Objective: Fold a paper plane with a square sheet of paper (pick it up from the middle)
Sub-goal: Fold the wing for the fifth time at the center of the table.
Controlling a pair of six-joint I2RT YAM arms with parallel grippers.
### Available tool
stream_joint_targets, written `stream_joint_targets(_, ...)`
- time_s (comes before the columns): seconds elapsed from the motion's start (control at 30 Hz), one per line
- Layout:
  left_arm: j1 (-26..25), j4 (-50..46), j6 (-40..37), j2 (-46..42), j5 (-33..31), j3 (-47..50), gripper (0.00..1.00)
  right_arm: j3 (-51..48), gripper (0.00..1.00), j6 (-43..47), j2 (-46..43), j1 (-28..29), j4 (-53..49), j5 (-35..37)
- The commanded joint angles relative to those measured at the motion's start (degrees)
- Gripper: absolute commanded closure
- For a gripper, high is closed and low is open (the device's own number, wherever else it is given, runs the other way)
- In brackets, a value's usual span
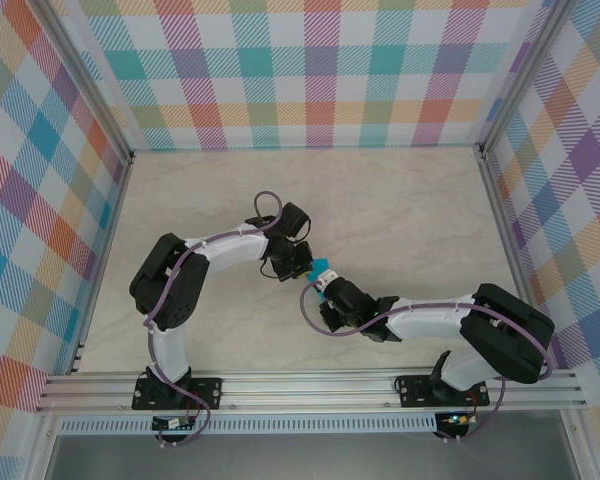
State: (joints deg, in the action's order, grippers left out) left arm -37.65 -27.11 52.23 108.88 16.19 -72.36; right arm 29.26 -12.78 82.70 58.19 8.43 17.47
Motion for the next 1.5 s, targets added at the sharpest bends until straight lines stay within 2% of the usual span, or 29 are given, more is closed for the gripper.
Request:
stream_joint_targets(0.0,0.8,-2.1,-0.6,-1.9,0.3,0.1,0.97,0.9,0.96,-0.1,-1.0,0.3,-0.6,1.0)
stream_joint_targets(0.17,0.9,-2.2,-1.3,-3.9,-0.7,0.6,0.79,0.8,0.98,-1.1,-1.3,0.2,-0.6,-1.0)
stream_joint_targets(0.37,1.0,-1.8,-3.4,-8.8,-4.1,2.6,0.63,1.0,0.99,-3.5,-1.0,0.0,-1.0,-2.1)
stream_joint_targets(0.5,1.0,-2.7,-4.6,-15.1,-7.3,5.9,0.52,-0.4,0.99,-7.1,-1.5,0.1,-0.5,-3.4)
stream_joint_targets(0.7,1.1,-2.8,-4.7,-27.3,-14.1,13.4,0.42,-1.7,0.99,-10.0,-1.7,0.0,-0.4,-4.8)
stream_joint_targets(0.9,1.2,0.5,-3.6,-33.3,-15.6,18.3,0.39,-1.6,0.98,-9.3,-2.4,-0.9,-0.4,-6.5)
stream_joint_targets(1.27,1.2,4.7,-3.5,-37.7,-16.6,23.0,0.39,0.0,0.99,-10.5,0.1,-4.1,0.1,-13.2)
stream_joint_targets(1.47,1.2,6.7,-3.5,-38.7,-15.8,25.4,0.38,-2.1,0.99,-13.2,-1.1,-6.6,3.6,-18.2)
